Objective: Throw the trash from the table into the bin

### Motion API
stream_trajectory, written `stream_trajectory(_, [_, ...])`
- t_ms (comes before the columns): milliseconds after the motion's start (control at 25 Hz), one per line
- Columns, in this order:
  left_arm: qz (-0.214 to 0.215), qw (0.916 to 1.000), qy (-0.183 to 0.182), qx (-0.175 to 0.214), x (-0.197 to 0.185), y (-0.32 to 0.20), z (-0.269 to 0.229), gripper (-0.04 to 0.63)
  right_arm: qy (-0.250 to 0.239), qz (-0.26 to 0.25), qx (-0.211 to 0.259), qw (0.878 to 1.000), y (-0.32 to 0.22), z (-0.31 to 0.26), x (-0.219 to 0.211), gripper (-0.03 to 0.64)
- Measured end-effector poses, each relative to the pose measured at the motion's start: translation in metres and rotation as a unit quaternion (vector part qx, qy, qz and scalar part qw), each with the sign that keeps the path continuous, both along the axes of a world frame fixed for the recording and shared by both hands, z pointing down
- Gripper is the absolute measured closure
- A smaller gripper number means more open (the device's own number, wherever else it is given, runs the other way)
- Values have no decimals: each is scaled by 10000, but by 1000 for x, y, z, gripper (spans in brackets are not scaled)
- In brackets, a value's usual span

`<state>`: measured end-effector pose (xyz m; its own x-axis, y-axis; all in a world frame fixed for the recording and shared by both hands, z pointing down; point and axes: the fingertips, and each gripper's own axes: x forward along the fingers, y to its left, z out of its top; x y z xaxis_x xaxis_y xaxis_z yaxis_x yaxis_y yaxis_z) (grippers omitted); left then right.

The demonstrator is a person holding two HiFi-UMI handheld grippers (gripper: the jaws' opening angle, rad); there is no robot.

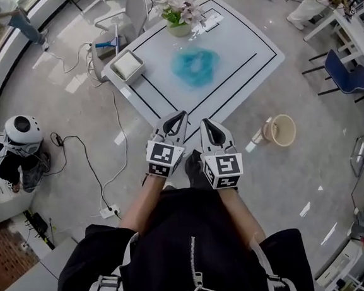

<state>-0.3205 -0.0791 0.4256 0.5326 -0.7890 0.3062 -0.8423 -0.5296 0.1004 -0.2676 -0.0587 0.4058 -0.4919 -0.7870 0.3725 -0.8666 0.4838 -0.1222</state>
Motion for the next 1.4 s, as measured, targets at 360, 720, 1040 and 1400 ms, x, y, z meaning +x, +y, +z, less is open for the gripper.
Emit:
stream_trajectory(360, [-617,9978,-212,-71,-1,-61,-2,591,-140,-622,-108,9979,-76,6,8,606])
stream_trajectory(720, [-1044,9932,-444,-250,-17,-82,8,591,-236,-957,-365,9945,-125,36,5,606])
stream_trajectory(1040, [-888,9946,-437,-308,-16,-113,18,591,23,-729,-491,9961,-162,58,16,603])
stream_trajectory(1400, [-730,9958,-347,-419,-20,-139,28,591,226,-724,-855,9934,-196,89,2,526])
